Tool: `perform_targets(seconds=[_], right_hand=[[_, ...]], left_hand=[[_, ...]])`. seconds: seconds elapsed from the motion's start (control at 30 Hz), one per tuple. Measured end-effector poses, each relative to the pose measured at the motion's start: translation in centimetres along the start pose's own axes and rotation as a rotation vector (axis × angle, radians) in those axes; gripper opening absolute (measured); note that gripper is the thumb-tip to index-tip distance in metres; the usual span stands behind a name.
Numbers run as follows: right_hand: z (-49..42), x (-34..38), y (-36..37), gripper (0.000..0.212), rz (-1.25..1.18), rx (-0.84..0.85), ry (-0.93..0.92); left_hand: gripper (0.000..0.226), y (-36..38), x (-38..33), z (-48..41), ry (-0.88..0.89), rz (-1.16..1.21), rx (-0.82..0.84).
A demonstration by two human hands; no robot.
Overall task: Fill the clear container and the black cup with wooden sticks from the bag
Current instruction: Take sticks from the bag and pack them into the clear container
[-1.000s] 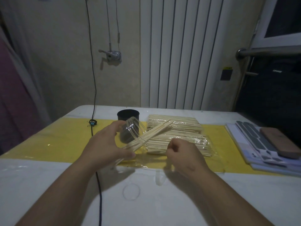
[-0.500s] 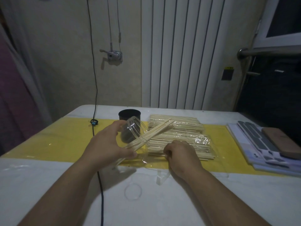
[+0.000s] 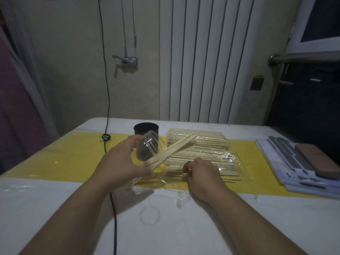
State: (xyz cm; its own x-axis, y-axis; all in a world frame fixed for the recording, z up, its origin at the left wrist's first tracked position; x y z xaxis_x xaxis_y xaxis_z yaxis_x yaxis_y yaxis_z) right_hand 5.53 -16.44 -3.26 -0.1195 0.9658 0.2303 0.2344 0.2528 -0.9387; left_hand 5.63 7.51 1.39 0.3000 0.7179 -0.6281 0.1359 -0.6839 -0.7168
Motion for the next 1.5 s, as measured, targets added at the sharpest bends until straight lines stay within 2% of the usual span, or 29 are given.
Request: perform_targets(seconds=[0.17, 0.3, 0.43, 0.63, 0.77, 0.97, 1.2, 1.37, 1.5], right_hand=[[-0.1, 0.0, -0.1, 0.020, 0.019, 0.048, -0.014], [-0.3, 0.0, -0.1, 0.029, -0.004, 0.112, -0.041], [-0.4, 0.1, -0.1, 0.028, 0.054, 0.152, -0.020], [0.1, 0.1, 0.0, 0.024, 0.125, 0.092, -0.085], [-0.3, 0.1, 0.1, 0.020, 0.080, 0.107, -0.090], [0.0, 0.3, -0.1, 0.028, 0.151, 0.125, -0.063], [1.0, 0.9, -1.6, 0.021, 0.184, 0.031, -0.156], [2.0, 1.7, -3.5, 0.011, 0.007, -0.041, -0.150], [1.8, 2.3, -4.3, 0.019, 0.109, -0.082, -0.234]], left_hand=[[0.096, 0.0, 0.0, 0.0, 0.003, -0.001, 0.001], [0.096, 0.0, -0.1, 0.1, 0.004, -0.002, -0.008], [0.092, -0.1, -0.1, 0.0, 0.010, -0.002, -0.012], [0.090, 0.0, 0.1, 0.1, 0.017, 0.008, -0.004], [0.091, 0.0, 0.0, 0.0, 0.011, 0.021, -0.002], [0.095, 0.0, 0.0, 0.1, -0.008, 0.025, -0.005], [0.095, -0.1, 0.1, 0.1, -0.021, 0.023, -0.011], [0.098, 0.0, 0.3, 0.0, -0.027, 0.026, -0.012], [0.097, 0.0, 0.4, -0.1, -0.032, 0.051, -0.016]])
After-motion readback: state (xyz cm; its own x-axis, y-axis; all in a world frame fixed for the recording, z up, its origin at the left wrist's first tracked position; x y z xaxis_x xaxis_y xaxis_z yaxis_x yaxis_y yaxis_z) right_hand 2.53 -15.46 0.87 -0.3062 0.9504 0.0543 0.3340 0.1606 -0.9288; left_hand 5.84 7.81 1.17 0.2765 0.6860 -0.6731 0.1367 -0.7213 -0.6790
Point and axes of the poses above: each hand's wrist, its own z-axis away from the middle knuckle, its own y-axis out of the palm, x = y × z, the point moved 1 cm from there along -z, towards the middle knuckle
